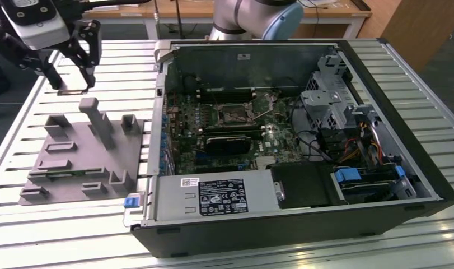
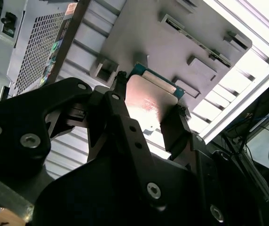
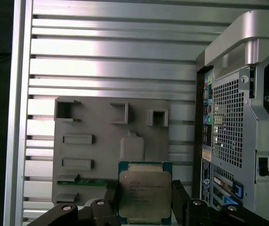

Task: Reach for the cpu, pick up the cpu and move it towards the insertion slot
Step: 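Pick up the cpu and move it towards the insertion slot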

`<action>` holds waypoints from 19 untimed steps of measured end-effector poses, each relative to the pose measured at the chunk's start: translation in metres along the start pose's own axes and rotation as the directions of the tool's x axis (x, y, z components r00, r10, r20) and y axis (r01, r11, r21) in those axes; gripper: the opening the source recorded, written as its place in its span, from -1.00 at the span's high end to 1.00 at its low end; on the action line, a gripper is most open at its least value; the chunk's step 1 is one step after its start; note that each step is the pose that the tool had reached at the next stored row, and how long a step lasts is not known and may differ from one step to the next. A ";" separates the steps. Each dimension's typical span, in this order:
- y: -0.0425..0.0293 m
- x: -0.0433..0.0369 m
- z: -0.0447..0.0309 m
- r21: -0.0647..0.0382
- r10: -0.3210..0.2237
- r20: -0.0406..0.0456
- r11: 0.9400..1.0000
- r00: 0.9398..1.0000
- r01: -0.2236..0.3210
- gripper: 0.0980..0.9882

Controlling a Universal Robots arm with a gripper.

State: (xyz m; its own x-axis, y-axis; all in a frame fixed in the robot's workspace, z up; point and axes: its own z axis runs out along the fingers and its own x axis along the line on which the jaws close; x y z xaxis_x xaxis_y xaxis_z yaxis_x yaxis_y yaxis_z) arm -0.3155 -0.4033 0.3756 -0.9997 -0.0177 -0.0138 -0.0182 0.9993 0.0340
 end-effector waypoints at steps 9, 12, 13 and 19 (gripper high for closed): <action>-0.0005 -0.0282 0.0007 0.000 0.000 0.000 1.000 1.000 0.000 0.00; -0.0007 -0.0383 0.0009 0.000 0.000 0.000 1.000 1.000 0.000 0.00; -0.0008 -0.0418 0.0009 0.000 0.000 0.000 1.000 1.000 0.000 0.00; -0.0012 -0.0637 0.0014 0.000 0.000 0.000 1.000 1.000 0.000 0.00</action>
State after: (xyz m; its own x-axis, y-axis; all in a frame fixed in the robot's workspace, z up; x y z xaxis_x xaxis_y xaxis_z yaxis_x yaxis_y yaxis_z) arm -0.2517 -0.4033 0.3750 -0.9997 -0.0179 -0.0138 -0.0183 0.9993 0.0340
